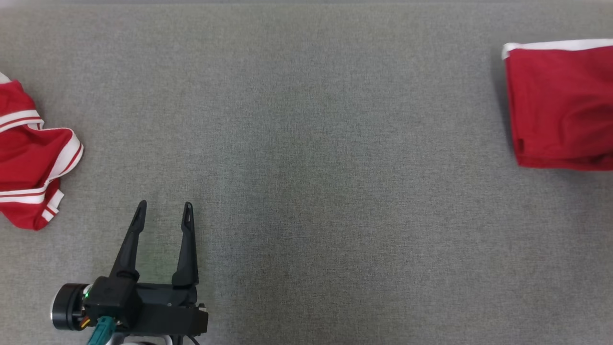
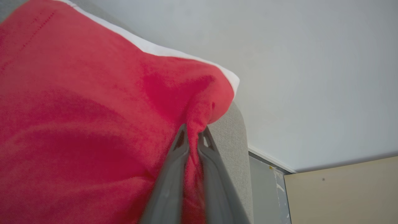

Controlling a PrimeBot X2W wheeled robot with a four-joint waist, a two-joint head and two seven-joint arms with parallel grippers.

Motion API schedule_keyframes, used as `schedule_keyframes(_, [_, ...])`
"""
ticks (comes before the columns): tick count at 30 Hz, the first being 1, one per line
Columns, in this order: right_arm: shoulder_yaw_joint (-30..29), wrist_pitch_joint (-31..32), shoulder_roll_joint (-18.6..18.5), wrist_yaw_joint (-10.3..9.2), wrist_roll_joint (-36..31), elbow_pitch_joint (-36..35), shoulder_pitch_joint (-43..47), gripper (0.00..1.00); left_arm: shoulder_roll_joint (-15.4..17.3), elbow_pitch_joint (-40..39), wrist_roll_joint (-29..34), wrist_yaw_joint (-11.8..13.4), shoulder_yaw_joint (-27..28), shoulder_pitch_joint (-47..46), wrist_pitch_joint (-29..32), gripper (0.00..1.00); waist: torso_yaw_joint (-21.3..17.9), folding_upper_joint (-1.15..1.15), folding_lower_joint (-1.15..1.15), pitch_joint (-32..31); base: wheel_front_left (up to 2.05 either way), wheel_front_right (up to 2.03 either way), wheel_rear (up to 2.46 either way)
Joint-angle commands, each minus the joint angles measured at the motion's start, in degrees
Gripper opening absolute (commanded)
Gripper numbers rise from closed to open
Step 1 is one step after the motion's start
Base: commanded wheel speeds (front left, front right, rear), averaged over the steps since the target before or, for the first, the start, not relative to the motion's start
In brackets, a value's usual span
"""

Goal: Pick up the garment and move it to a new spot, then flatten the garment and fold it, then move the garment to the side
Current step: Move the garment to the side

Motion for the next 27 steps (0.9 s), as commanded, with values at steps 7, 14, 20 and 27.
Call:
schedule_keyframes(7, [2.5, 0.7, -3.8, -0.10, -1.2, 0.9, -3.7, 0.00, 0.1, -1.5, 0.8, -0.6, 1.3, -0.9, -0.1, 1.00, 0.6, -0.01, -0.01, 2.2, 0.00, 0.00, 0.00])
schedule_keyframes(14, [4.3, 1.9, -4.6, -0.10, -1.1, 1.8, -5.5, 0.00, 0.1, -2.2, 0.5, -0.4, 2.1, 0.5, -0.1, 1.00, 0.7, -0.01, -0.01, 2.4, 0.00, 0.00, 0.00])
schedule_keyframes(20, [4.4, 2.7, -5.0, -0.10, -0.5, 2.2, -6.0, 1.00, 0.1, -1.9, 0.2, -0.2, 1.9, 0.5, -0.1, 1.00, 0.8, -0.01, -0.01, 2.3, 0.00, 0.00, 0.00])
schedule_keyframes(27, [0.5, 0.7, -5.0, -0.10, 1.9, 2.4, -4.8, 1.00, 0.1, -0.6, -1.0, -0.1, 1.9, 1.2, -0.1, 1.00, 1.1, -0.01, -0.01, -1.2, 0.00, 0.00, 0.00])
